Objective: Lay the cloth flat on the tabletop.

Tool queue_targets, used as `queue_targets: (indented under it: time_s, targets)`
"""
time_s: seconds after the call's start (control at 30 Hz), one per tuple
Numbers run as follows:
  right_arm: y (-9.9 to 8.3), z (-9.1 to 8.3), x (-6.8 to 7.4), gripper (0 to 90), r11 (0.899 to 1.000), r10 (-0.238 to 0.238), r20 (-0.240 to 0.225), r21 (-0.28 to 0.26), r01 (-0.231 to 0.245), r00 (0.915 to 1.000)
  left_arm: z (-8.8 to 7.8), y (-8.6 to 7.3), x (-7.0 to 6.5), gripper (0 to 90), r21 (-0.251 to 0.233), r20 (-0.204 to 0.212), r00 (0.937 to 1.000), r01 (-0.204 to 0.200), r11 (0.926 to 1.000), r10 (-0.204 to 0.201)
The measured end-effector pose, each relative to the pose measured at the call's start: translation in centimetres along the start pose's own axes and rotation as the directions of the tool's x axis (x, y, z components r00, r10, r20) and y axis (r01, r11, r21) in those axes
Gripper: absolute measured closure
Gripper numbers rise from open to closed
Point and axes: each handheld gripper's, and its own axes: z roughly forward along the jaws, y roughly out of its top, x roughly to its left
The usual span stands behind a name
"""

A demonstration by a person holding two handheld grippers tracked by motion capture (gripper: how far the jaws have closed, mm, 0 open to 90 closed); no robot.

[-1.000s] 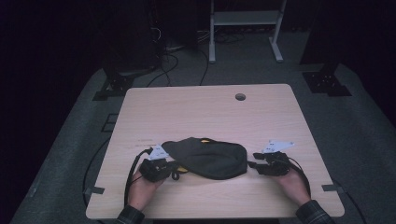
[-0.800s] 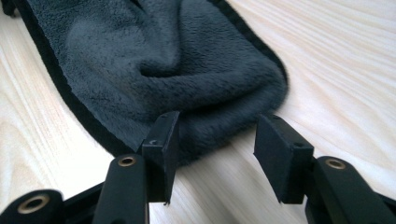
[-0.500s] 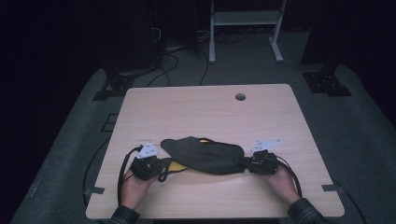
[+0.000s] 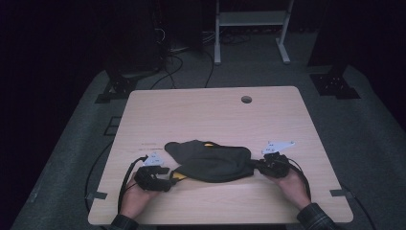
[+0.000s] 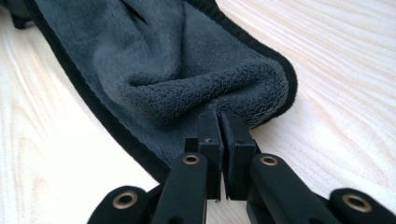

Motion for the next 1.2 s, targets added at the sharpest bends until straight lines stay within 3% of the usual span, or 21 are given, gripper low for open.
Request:
queue_targets:
  time_s: [0.07,0.17,0.23,0.37,0.5,0.77,0.87,0.97,1.07,1.13,1.2]
  targets:
    - [0.3,-0.5,0.2,86.8,1.0,-0.002,-0.013,-0.025,0.001,0.9999,0.4,0.1,-0.2,49.4,0.021,0.006,1.0,-0.006,0.9998,0.006]
    - [1.1,-1.5,0.7,86.9,0.997,-0.013,-0.028,-0.076,0.011,0.9995,0.3,0.2,-0.4,74.5,0.032,0.012,0.9998,-0.018,0.9993,0.018]
    - [1.9,-2.0,1.2,86.9,0.995,-0.027,-0.036,-0.099,0.024,0.999,0.2,0.3,-0.2,80.5,0.031,0.015,0.9997,-0.018,0.9993,0.018]
    - [3.7,-2.1,2.5,86.8,0.988,-0.078,-0.044,-0.134,0.071,0.996,0.1,0.3,-0.1,81.7,0.033,0.015,0.9997,-0.02,0.9992,0.02]
    - [5.3,-0.9,3.7,86.8,0.983,-0.11,-0.07,-0.154,0.098,0.9915,0.2,0.3,-0.2,82.4,0.033,0.027,0.9994,-0.023,0.9992,0.022]
    - [6.2,5.5,6.4,86.6,0.984,-0.177,-0.134,-0.044,0.173,0.975,0.3,0.2,-0.2,77.7,0.033,0.036,0.9989,-0.033,0.9989,0.032]
    - [6.3,7.4,6.9,81.1,0.981,-0.19,-0.143,-0.005,0.191,0.9712,0.3,0.2,-0.1,74.7,0.033,0.035,0.9989,-0.031,0.9989,0.03]
    - [6.6,6.7,7.3,65.4,0.982,-0.19,-0.155,-0.037,0.186,0.9695,0.4,0.1,-0.1,73.1,0.039,0.039,0.9989,-0.027,0.9988,0.026]
    - [6.9,4.1,7.4,63.2,0.974,-0.208,-0.13,-0.115,0.194,0.9693,0.5,0.0,-0.1,71.9,0.046,0.04,0.999,-0.023,0.9987,0.022]
    - [6.7,2.5,6.9,62.9,0.971,-0.209,-0.099,-0.137,0.195,0.9729,0.5,0.0,-0.1,71.3,0.05,0.039,0.9989,-0.026,0.9984,0.024]
    - [6.2,1.4,5.8,61.2,0.975,-0.183,-0.08,-0.142,0.171,0.9799,0.5,0.0,-0.1,70.9,0.051,0.038,0.9989,-0.028,0.9983,0.026]
